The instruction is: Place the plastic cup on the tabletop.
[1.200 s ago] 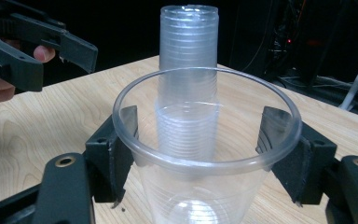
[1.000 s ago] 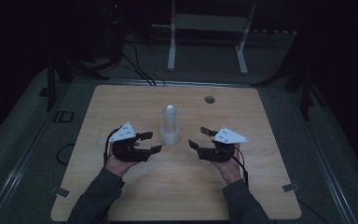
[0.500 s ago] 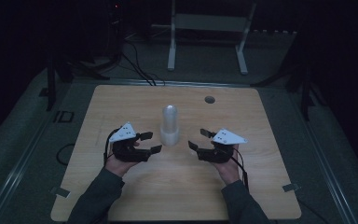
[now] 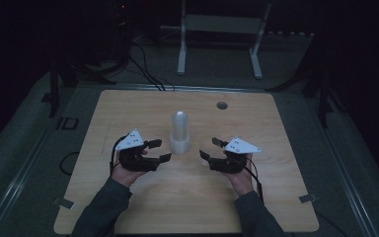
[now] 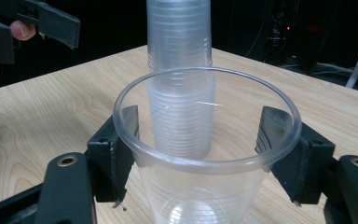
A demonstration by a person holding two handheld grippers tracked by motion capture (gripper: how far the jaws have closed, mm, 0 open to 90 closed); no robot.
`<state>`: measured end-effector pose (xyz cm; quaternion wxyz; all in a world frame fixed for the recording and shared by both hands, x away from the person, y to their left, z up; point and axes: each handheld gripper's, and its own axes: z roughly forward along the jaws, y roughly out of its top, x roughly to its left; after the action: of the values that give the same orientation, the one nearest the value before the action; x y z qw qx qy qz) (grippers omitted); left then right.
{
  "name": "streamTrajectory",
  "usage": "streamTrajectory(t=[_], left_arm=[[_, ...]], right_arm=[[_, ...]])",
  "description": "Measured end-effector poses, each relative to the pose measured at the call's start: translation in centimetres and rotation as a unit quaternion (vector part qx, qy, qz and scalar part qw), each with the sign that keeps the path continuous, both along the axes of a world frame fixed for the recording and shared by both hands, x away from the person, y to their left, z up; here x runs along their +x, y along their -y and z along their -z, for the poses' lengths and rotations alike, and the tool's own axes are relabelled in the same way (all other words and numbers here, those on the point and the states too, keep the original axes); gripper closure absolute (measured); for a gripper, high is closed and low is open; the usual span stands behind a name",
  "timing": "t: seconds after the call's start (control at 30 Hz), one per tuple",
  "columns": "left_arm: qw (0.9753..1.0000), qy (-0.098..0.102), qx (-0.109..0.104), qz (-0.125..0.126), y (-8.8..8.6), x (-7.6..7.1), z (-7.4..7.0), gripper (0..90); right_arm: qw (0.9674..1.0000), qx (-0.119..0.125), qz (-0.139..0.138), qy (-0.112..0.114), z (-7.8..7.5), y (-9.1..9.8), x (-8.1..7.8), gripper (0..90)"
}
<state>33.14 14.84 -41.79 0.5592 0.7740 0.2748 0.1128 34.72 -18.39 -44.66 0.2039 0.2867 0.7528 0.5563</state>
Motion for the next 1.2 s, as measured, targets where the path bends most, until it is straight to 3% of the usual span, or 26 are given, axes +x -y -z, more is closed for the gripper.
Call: streamTrajectory(t=[1.2], left_arm=[[1.0000,-0.002,0.001,0.001,0.1,0.0,0.2,31.8]], right_arm=[[0.9993,-0.028,0.011,-0.025,2.2,-0.3,0.9,28.8]])
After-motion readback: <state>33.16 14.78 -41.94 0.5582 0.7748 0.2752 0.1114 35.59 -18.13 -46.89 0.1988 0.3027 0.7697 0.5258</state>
